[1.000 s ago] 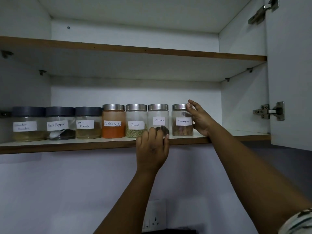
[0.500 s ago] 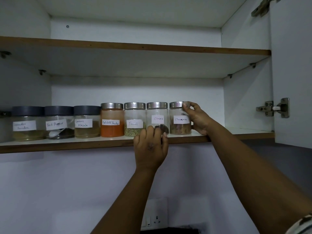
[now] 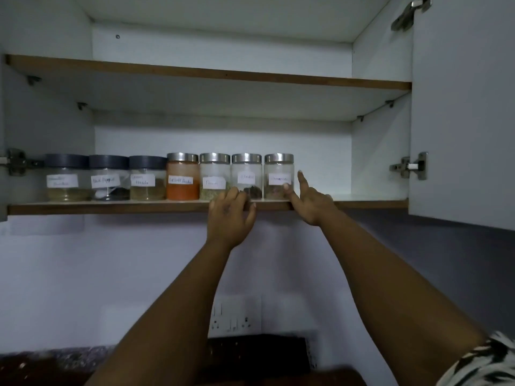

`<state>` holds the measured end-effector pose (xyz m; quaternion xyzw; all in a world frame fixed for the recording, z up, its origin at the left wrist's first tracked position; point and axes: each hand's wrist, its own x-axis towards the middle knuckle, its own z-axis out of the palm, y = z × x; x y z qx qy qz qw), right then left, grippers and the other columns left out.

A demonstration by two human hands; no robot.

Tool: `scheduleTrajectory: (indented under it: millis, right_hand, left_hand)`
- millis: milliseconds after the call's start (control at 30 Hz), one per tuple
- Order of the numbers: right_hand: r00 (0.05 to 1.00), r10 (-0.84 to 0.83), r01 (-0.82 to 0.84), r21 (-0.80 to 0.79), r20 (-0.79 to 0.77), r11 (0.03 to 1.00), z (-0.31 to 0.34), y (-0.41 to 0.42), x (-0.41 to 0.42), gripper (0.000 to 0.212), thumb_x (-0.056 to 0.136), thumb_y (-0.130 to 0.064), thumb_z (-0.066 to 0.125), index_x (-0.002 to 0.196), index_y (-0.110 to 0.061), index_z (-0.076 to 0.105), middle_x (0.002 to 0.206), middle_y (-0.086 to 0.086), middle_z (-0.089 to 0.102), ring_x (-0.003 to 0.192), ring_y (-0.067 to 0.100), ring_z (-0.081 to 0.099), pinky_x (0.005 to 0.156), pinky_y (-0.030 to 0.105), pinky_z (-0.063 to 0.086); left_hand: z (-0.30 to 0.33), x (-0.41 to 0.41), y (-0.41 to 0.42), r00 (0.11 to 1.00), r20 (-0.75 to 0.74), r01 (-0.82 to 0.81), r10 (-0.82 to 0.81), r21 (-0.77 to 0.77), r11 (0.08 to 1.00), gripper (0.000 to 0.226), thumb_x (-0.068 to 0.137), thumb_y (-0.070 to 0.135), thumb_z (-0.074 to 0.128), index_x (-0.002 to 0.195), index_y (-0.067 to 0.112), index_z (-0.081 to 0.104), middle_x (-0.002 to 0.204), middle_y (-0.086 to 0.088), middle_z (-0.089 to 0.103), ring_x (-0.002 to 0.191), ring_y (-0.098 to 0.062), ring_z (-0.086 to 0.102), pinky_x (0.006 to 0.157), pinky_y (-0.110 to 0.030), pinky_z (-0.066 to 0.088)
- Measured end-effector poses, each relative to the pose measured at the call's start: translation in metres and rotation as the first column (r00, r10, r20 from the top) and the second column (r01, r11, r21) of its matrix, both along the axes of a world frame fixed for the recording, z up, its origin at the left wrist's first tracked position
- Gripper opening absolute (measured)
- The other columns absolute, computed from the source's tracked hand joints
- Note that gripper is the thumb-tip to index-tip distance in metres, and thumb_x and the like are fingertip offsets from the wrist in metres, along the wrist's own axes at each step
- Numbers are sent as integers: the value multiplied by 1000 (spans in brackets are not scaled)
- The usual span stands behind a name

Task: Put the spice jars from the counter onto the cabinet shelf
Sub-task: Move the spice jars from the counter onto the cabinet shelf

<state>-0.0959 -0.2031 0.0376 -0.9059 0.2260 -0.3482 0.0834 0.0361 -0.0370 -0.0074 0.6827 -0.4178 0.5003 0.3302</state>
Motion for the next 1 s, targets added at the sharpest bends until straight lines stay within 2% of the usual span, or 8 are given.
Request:
scheduleTrajectory:
  millis: [100,167,267,367,533,700,900,1000]
  right_hand:
    - [991,-133,135,-225,21,965,-33,1,-26,83,92,-69,16,154,-14,20,142,14,47,132,31,41,110,47,29]
    - [995,-95,100,-195,39,976,-40,2,-39,78,94,-66,25,150,-12,30,148,13,38,138,31,32,113,46,27]
    - [993,23,-14,-82,117,997,-56,11,-53,73,95,-62,34,147,-10,35,148,16,33,138,35,30,112,46,30]
    - [994,35,-34,-14,107,999,-112,19,-65,72,95,-63,33,147,-12,34,148,15,34,135,35,36,108,46,36]
    - [994,-14,47,311,-108,949,-259,33,-82,69,95,-64,29,151,-22,29,154,11,25,138,31,34,111,41,32]
    - [934,18,144,424,-356,894,-383,62,-94,75,93,-69,25,152,-24,24,158,10,21,143,32,28,112,47,27]
    - [860,10,158,285,-510,945,-451,79,-100,78,87,-56,56,148,-15,28,149,17,31,137,35,34,109,45,31]
    - [856,40,170,354,-515,919,-467,81,-87,84,84,-48,67,149,-15,25,149,17,29,138,36,30,107,45,35]
  left_hand:
    - [-6,-13,10,998,-42,-33,37,73,997,28,85,34,60,100,10,60,103,-8,55,97,-28,50,83,-38,40]
    - [-16,-24,16,995,-89,-23,34,120,993,47,84,36,61,123,11,57,123,-9,53,115,-31,47,94,-42,41]
    - [-63,-40,26,983,-177,81,-52,160,984,65,86,33,62,143,9,41,150,-11,38,138,-30,33,113,-43,29]
    - [-154,-57,43,913,-402,123,-70,106,987,68,87,32,62,145,7,36,149,-13,38,138,-29,34,113,-39,30]
    - [-304,-97,76,622,-783,177,32,180,968,72,85,30,67,143,3,35,140,-17,43,131,-32,42,105,-40,39]
    - [-378,-118,106,593,-798,247,110,310,918,73,86,38,62,144,1,35,142,-16,42,131,-30,41,106,-36,35]
    - [-405,-103,123,505,-835,180,220,351,919,75,89,38,63,145,0,32,143,-19,40,132,-32,38,108,-35,30]
    - [-411,-97,120,440,-877,210,192,309,928,76,86,37,66,145,6,30,143,-16,38,133,-30,36,108,-39,35]
